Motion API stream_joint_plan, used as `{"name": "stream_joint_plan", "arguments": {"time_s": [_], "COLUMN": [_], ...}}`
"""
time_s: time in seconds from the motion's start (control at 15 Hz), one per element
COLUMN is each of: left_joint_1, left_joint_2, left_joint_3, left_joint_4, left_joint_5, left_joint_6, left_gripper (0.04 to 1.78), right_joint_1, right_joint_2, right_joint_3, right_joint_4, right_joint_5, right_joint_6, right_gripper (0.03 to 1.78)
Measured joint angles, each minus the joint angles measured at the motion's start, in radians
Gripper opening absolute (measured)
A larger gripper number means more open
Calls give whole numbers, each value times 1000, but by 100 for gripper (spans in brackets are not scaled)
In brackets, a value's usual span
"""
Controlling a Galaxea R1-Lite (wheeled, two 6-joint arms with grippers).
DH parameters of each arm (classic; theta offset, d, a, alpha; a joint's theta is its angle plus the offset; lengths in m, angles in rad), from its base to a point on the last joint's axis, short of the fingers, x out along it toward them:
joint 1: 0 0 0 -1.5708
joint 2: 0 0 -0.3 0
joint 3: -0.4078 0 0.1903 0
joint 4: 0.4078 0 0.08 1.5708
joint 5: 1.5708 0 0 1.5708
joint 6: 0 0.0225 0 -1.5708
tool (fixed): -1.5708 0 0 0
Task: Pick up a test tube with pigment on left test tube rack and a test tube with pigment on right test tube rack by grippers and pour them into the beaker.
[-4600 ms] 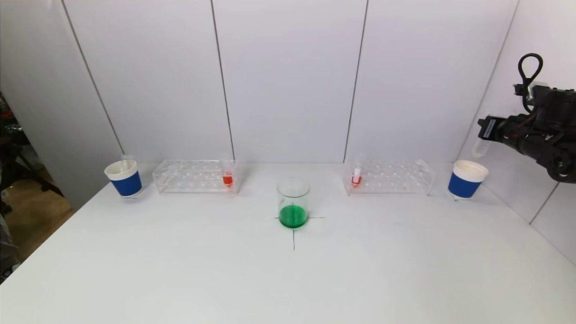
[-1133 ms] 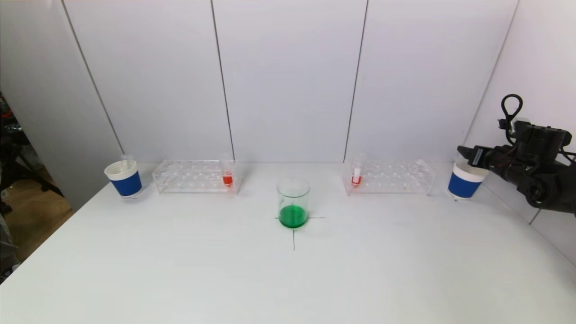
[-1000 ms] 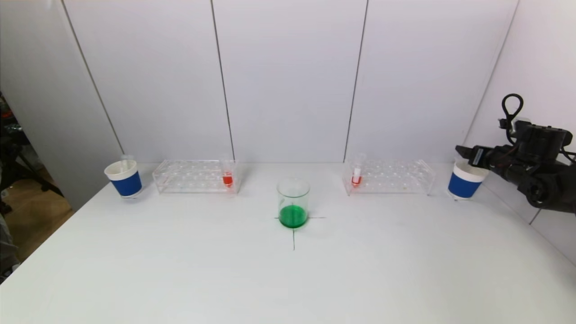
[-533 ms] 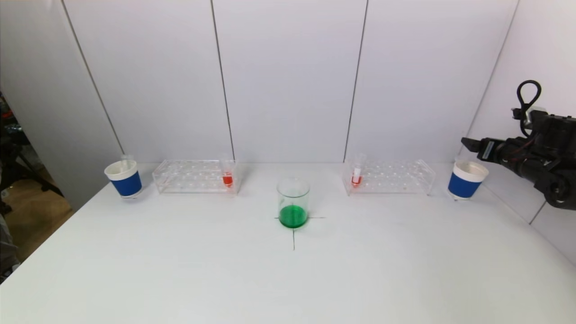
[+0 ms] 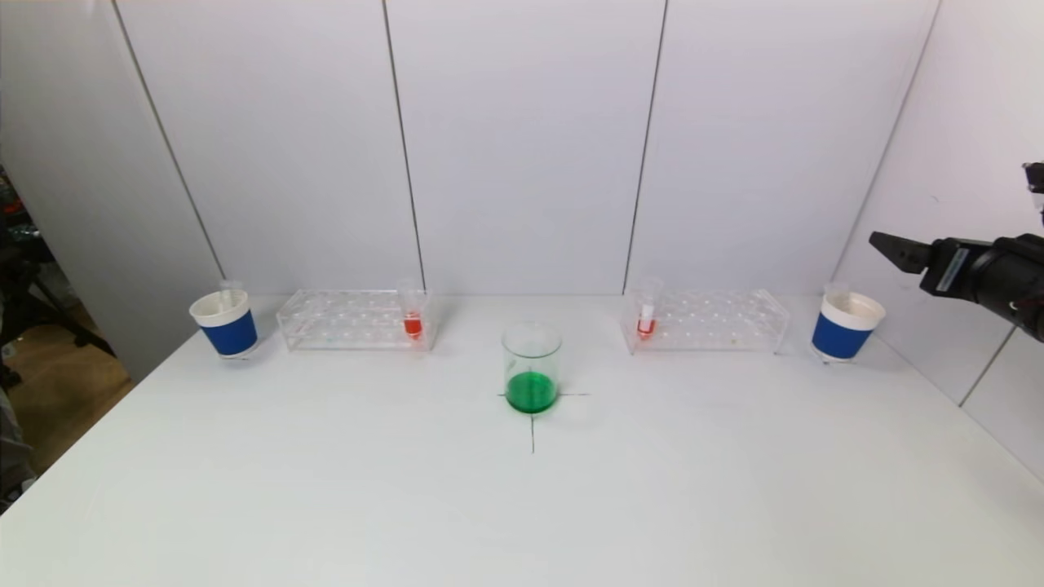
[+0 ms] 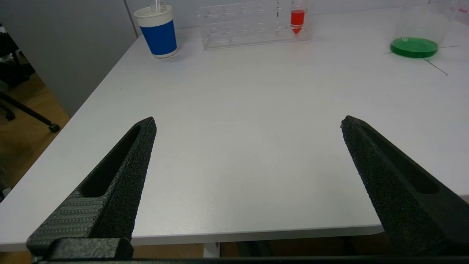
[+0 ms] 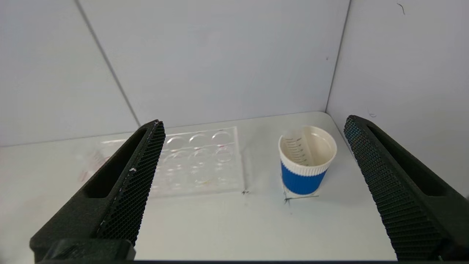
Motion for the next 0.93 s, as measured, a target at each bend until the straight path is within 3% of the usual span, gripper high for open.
{"name": "stream_joint_plan", "arguments": {"time_s": [0.2, 0.53, 0.73, 0.93], "left_joint_1": [0, 0, 0, 0], "left_joint_2": [0, 0, 0, 0], "left_joint_3": [0, 0, 0, 0], "left_joint_4": [0, 0, 0, 0], "left_joint_5": [0, 0, 0, 0], "left_joint_6": [0, -1, 0, 0], "left_gripper": [176, 176, 176, 176], "right_joint_1": [41, 62, 63, 64], "right_joint_2": [-212, -505, -706, -940], "right_joint_3": [183, 422, 466, 470], "right_joint_4": [10, 45, 198, 447], "right_joint_5": [10, 66, 103, 140], "right_joint_6": [0, 1, 2, 3], "right_gripper": [177, 177, 177, 177]}}
